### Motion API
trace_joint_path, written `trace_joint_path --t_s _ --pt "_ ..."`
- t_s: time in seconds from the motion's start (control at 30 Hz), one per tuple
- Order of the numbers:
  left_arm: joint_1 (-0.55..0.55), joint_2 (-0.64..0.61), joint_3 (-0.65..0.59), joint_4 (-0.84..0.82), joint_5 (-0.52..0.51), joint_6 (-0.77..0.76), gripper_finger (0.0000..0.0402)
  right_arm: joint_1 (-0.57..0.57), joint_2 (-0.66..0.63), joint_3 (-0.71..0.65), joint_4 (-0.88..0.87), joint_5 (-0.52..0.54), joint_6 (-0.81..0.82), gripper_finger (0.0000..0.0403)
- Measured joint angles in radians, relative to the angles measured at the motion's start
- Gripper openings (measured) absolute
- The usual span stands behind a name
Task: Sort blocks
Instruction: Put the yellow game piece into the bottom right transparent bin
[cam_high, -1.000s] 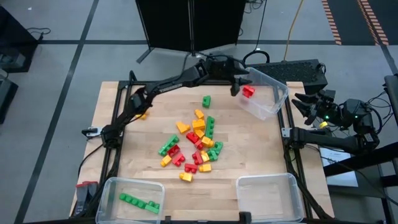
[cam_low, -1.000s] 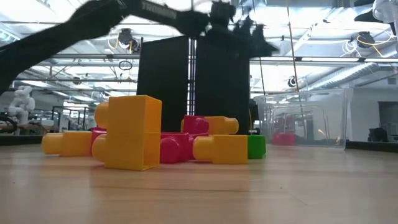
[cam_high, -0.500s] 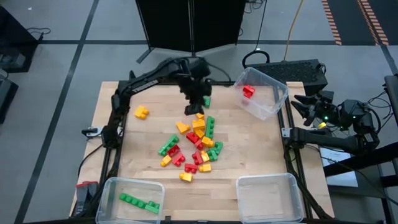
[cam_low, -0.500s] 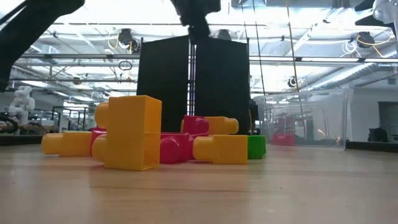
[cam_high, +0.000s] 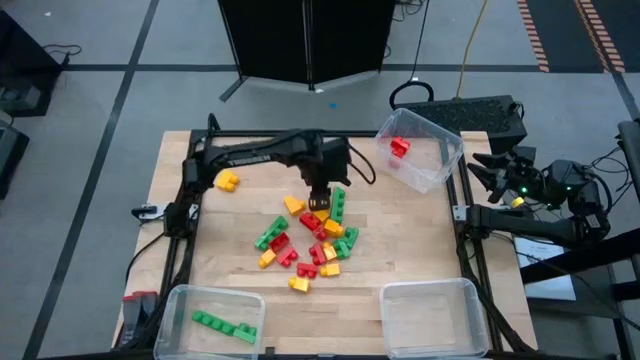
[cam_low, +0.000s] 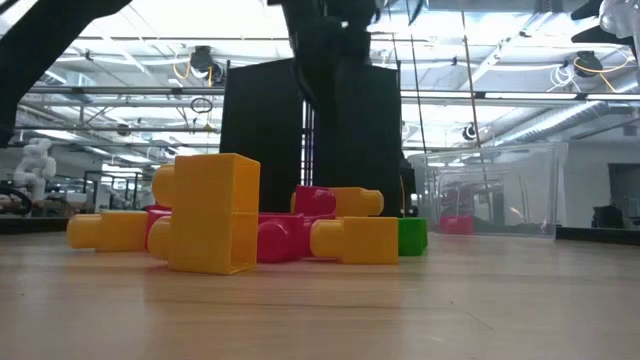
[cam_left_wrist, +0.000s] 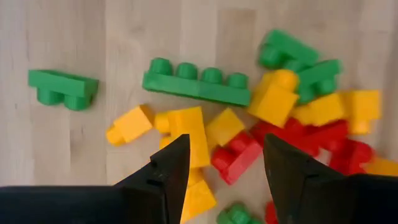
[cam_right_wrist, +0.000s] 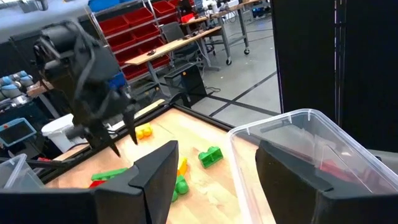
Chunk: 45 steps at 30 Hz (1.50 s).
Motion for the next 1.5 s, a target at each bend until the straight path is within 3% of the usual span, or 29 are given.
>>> trace_joint_path --t_s 0.23,0.73,1.13,1.5 --pt "-0.008 0.000 -0.138 0.170 -0.171 -0.080 0.0164 0.000 0.000 0.000 0.000 0.000 0.000 0.0208" --pt "-0.002 0.005 -0.165 0.207 -0.161 -0.143 0.0163 0.000 0.000 0.000 0.001 0.000 0.024 0.0208" --pt "-0.004 0.044 -0.166 0.077 -0.156 -0.144 0.0163 0.000 0.000 0.000 0.002 0.001 0.019 0.0208" --pt "-0.004 0.052 -0.231 0.137 -0.091 -0.118 0.0176 0.000 0.000 0.000 0.002 0.001 0.023 0.0208"
